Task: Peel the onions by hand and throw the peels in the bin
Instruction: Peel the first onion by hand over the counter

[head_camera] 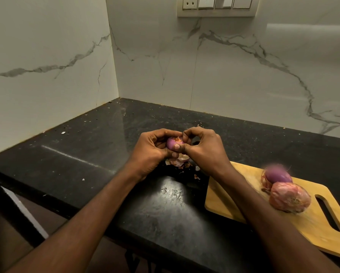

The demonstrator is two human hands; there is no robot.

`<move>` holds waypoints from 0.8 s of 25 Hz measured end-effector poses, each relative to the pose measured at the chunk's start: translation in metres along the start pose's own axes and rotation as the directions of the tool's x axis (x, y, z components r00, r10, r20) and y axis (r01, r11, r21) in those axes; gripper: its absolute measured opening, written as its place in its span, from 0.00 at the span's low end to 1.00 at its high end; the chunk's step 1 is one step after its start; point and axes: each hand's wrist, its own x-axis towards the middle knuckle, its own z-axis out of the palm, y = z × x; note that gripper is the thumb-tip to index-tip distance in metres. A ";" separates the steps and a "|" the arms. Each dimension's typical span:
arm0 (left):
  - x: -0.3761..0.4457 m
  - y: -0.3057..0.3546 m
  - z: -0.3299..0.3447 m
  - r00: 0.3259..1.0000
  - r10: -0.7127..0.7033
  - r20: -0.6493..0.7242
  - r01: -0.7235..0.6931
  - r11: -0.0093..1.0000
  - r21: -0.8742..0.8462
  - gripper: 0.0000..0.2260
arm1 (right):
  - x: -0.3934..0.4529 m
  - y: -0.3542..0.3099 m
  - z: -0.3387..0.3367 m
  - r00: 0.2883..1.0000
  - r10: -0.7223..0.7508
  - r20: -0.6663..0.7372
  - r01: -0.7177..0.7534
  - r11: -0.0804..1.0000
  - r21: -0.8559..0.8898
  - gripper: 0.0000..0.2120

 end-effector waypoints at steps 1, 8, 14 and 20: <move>0.000 0.000 0.000 1.000 0.008 0.002 -0.008 1.000 0.009 0.24 | 0.000 0.000 0.000 1.000 0.006 0.004 -0.006 1.000 -0.009 0.08; 0.000 -0.003 -0.001 1.000 -0.011 0.011 0.011 1.000 -0.006 0.24 | 0.001 0.001 0.001 1.000 -0.005 0.001 0.005 0.999 -0.038 0.11; 0.003 -0.003 0.000 0.998 -0.029 -0.061 0.028 0.999 -0.018 0.24 | -0.006 -0.001 0.006 0.987 -0.103 -0.124 0.101 0.995 -0.023 0.13; 0.001 -0.001 0.002 0.999 0.000 -0.041 0.003 0.997 0.077 0.24 | -0.003 0.004 0.008 0.990 -0.039 -0.133 0.037 0.999 -0.020 0.08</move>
